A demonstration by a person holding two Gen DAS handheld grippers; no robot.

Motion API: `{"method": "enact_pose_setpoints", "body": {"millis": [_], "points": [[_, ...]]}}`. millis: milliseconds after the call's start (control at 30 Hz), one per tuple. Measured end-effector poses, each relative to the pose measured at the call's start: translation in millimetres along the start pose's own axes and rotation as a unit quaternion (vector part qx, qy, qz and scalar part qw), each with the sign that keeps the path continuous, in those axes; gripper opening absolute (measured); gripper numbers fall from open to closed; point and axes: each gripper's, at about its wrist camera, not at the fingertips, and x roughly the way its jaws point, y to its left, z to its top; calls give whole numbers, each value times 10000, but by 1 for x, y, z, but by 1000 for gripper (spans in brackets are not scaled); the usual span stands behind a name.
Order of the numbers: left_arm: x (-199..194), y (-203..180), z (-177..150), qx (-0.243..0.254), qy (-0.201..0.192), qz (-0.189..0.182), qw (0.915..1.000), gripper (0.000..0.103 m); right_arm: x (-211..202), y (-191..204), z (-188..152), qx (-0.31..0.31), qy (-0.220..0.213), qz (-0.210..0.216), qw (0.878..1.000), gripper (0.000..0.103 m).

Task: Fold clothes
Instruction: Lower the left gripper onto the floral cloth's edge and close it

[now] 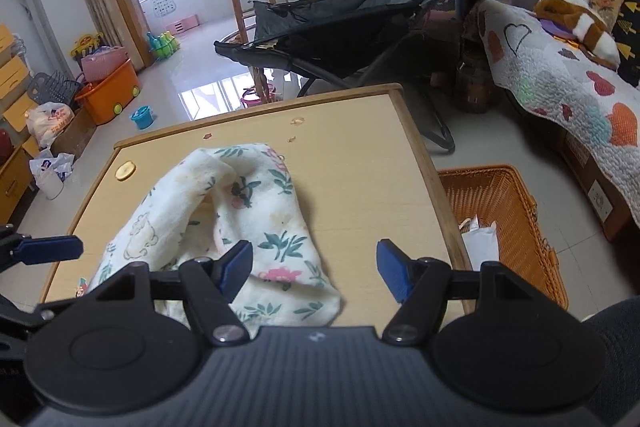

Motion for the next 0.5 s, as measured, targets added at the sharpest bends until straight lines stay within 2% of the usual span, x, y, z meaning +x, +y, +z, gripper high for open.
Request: {"method": "enact_pose_setpoints", "body": {"millis": [100, 300, 367, 500], "points": [[5, -5, 2, 125, 82, 38, 9999, 73, 1, -2, -1, 78, 45, 33, 10000, 68], [19, -14, 6, 480, 319, 346, 9977, 71, 1, -5, -2, 186, 92, 77, 9998, 69], [23, -13, 7, 554, 418, 362, 9969, 55, 1, -5, -3, 190, 90, 79, 9997, 69], [29, -8, 9, 509, 492, 317, 9970, 42, 2, -5, -3, 210, 119, 85, 9997, 69]]}}
